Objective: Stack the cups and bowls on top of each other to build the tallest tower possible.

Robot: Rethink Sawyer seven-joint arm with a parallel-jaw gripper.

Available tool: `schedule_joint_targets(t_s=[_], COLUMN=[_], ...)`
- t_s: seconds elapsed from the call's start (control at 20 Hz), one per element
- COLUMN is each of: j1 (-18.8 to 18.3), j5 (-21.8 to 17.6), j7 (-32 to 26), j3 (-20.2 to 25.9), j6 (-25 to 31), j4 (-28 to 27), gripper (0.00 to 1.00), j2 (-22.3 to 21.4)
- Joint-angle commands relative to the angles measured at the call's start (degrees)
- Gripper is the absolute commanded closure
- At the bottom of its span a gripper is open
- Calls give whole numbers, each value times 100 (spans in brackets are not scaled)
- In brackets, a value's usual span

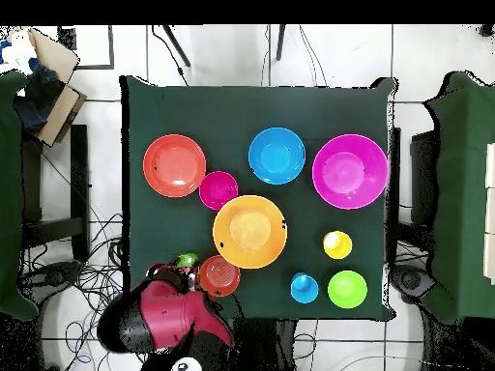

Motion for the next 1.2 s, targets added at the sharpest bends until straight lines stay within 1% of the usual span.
schedule_joint_targets(t_s=[0.05,0.15,0.25,0.45,0.6,0.7,0.95,1.2], j1=[-468,-458,-357,-176,-50,-10,-14,-159], j5=[-267,-304,-312,-304,-215,-162,-106,-184], j7=[697,712,751,805,843,834,758,660], j3=[751,713,606,395,282,254,244,285], j6=[-423,-573,-770,-1303,-1650,-1762,-1841,-2010], j4=[801,802,730,488,325,275,232,75], gripper=[0,0,0,0,0,0,0,0], j2=[-233,-128,83,694,1097,1224,1325,1549])
